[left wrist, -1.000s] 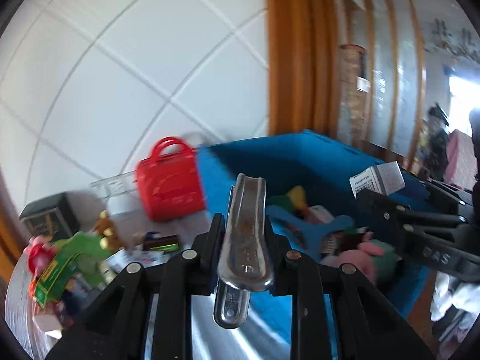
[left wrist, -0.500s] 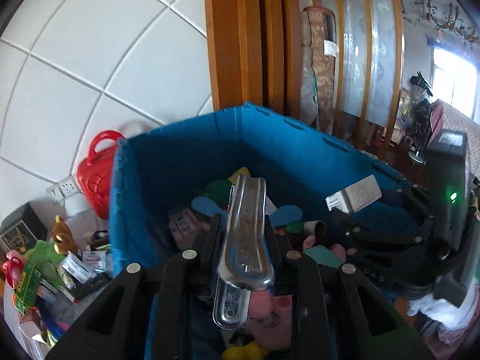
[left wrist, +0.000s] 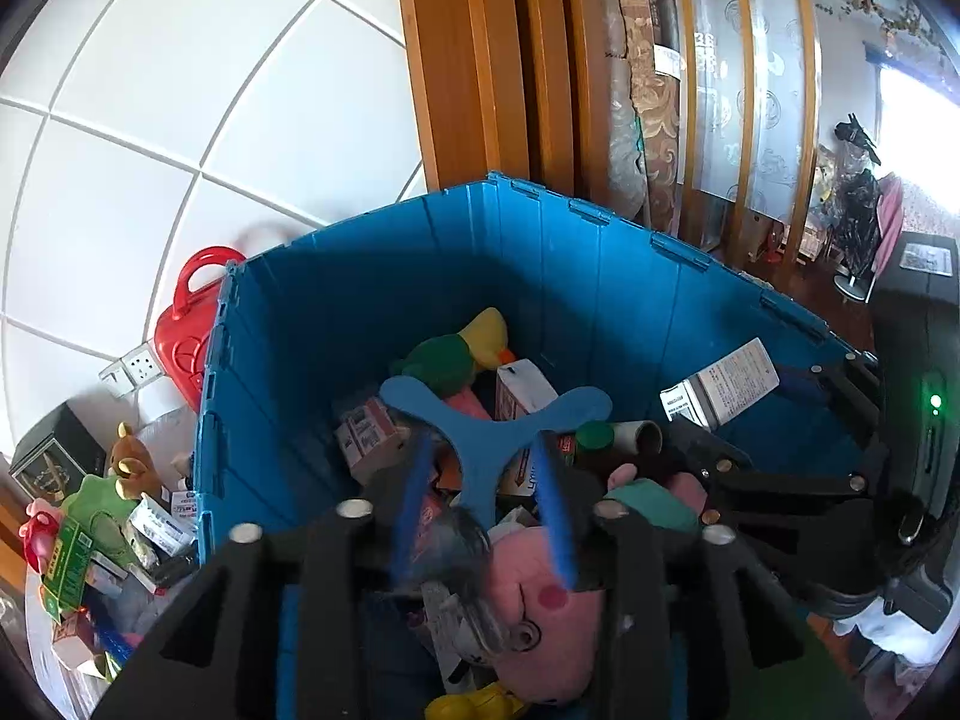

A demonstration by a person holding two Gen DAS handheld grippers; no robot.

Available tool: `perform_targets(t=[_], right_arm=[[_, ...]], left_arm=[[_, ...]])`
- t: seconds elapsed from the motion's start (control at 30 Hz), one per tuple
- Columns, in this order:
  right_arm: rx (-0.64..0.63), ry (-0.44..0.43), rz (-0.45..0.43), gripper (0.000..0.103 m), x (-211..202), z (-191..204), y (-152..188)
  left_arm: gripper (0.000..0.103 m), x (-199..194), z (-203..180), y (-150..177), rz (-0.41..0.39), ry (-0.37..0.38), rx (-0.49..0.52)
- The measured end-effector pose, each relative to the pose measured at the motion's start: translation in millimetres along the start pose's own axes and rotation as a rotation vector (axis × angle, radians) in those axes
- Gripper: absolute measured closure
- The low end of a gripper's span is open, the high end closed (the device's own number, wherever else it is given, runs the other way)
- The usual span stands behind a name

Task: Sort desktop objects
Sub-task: 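Open left tool dropping the clip while right tool releases the bottle, then withdraw both open tools from the crate back toward the pile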

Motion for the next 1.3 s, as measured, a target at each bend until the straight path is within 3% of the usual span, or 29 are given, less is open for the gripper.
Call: perform_targets(t=[0.07, 0.13, 0.53, 0.73, 1.07, 1.3], right_arm=[[0.002, 0.003, 0.001, 0.033, 0, 0, -1], [0.012, -0.001, 0.001, 0.016, -1, -1, -1], [0.005, -0.011, -0.026, 0.009, -13, 15, -2], [-0.007, -0.038, -0.093, 0.004, -38, 37, -13], [-0.058, -0.146, -0.252, 0.001, -86, 120, -48], [-0.116, -0.297, -0.315, 0.001, -109, 216, -68]], left_arm=[[0.045, -3, 4, 0, -0.013, -0.009, -0.005], [0.041, -5, 7, 0, -0.022, -0.010, -0.010], [0.041, -33, 30, 1, -0.099, 0.004, -0.053], [0.041, -57, 54, 5, -0.151, -0.022, -0.084], [0.040, -110, 160, 35, -0.237, -0.151, -0.230], [0.040, -119, 273, 93, -0.174, -0.258, -0.389]])
Point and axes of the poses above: each gripper's, at about its wrist camera, not at the fingertips, and x roughly the way its jaws point, z to its left, y to its underside, the point moved 7 cm from there along x, roughly the way its jaws point, and after that the axes turned 5 degrees about -y, right-handed, at the moved point
